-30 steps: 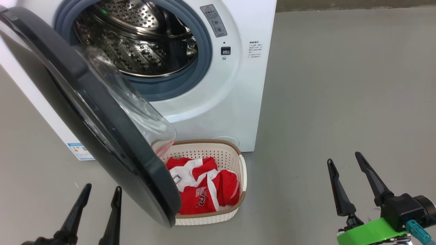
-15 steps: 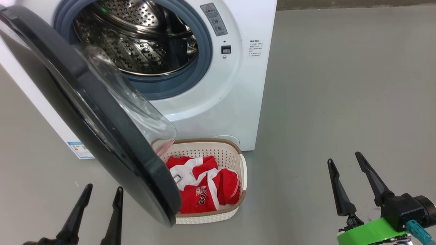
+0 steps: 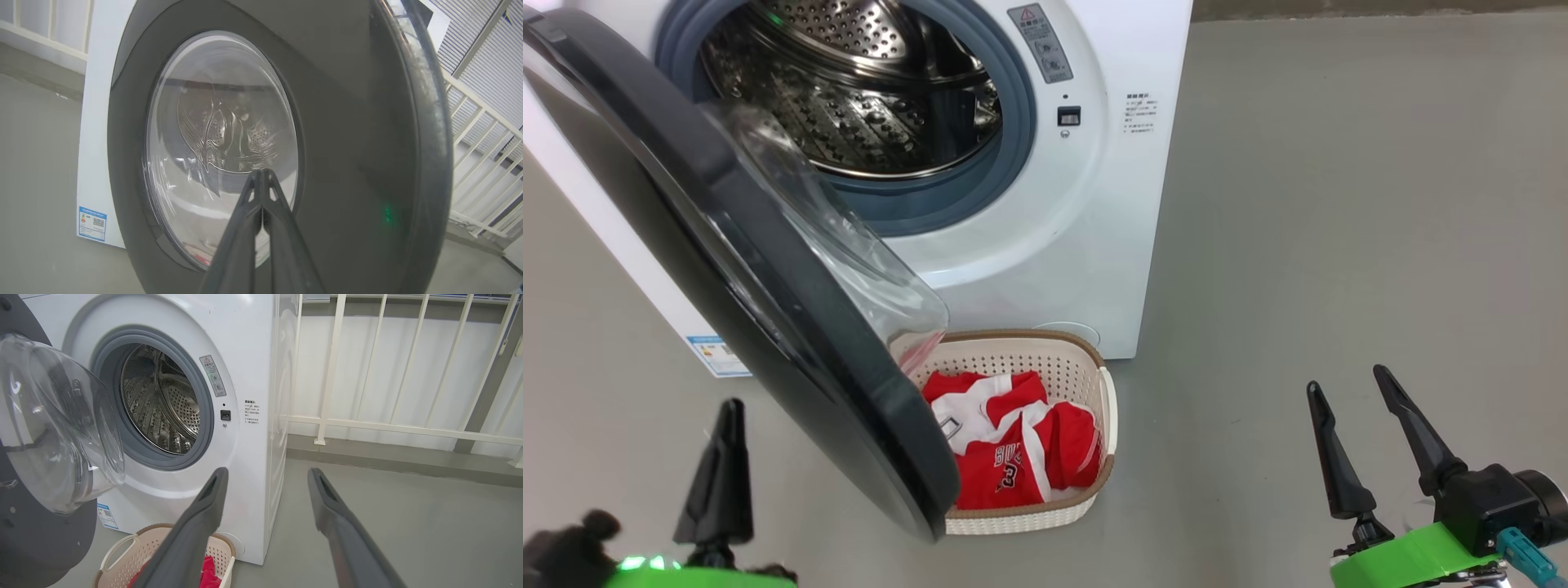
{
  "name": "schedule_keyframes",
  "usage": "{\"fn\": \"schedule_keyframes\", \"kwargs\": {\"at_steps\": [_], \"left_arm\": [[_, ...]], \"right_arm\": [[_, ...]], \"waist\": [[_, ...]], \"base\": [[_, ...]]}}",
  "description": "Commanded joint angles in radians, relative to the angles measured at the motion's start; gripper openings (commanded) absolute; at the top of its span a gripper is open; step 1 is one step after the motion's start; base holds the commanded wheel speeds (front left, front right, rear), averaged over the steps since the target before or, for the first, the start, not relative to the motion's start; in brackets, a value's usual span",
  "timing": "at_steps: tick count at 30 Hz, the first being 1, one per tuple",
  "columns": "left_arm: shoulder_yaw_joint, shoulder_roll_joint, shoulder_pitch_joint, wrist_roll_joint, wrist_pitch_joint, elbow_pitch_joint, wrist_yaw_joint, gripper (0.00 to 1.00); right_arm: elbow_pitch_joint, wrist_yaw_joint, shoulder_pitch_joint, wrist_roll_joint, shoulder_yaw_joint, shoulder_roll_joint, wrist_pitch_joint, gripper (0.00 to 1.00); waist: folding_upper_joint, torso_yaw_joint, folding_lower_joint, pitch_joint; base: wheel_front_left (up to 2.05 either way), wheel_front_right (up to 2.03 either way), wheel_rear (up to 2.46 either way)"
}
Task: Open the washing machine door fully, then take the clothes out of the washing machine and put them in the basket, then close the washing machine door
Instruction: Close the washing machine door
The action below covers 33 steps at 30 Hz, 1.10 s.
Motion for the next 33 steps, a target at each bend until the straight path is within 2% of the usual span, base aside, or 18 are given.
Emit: {"fn": "schedule_keyframes", "kwargs": {"at_steps": [1, 6, 10, 12, 18, 24, 28, 33], "left_arm": [[0.049, 0.005, -0.051, -0.031, 0.012, -0.032, 0.003, 0.00], [0.118, -0.046, -0.106, -0.289, 0.111, -0.043, 0.055, 0.00], [0.139, -0.063, -0.136, -0.555, 0.208, -0.080, 0.116, 0.00], [0.142, -0.065, -0.137, -0.650, 0.236, -0.106, 0.152, 0.00], [0.121, -0.066, -0.117, -0.804, 0.243, -0.196, 0.234, 0.00], [0.058, -0.066, -0.097, -0.931, 0.258, -0.282, 0.281, 0.00], [0.030, -0.066, -0.093, -0.964, 0.250, -0.308, 0.295, 0.00], [0.014, -0.066, -0.100, -0.978, 0.219, -0.299, 0.292, 0.00]], "right_arm": [[-0.023, 0.006, -0.022, 0.004, 0.024, -0.008, -0.006, 1.00], [-0.023, 0.006, -0.033, 0.003, 0.025, -0.008, -0.006, 1.00], [-0.019, 0.006, -0.038, 0.001, 0.026, -0.008, -0.006, 1.00], [-0.017, 0.006, -0.041, 0.001, 0.027, -0.008, -0.006, 1.00], [-0.015, 0.006, -0.044, 0.001, 0.030, -0.008, -0.006, 1.00], [-0.016, 0.006, -0.048, 0.000, 0.036, -0.008, -0.006, 1.00], [-0.016, 0.006, -0.053, 0.002, 0.042, -0.008, -0.006, 1.00], [-0.012, 0.006, -0.058, 0.007, 0.044, -0.008, -0.006, 1.00]], "waist": [[0.0000, -0.002, 0.0000, 0.003], [0.0000, -0.008, 0.0000, 0.015], [0.0000, -0.014, 0.0000, 0.023], [0.0000, -0.019, 0.0000, 0.025], [0.0000, -0.035, 0.0000, 0.029], [0.0000, -0.056, 0.0000, 0.042], [0.0000, -0.078, 0.0000, 0.050], [0.0000, -0.112, 0.0000, 0.061]], "base": [[0.00, 0.00, 0.00], [0.00, 0.00, 0.00], [0.00, 0.00, 0.00], [0.00, 0.00, 0.00], [0.00, 0.00, 0.00], [0.00, 0.00, 0.00], [0.00, 0.00, 0.00], [0.00, 0.00, 0.00]]}}
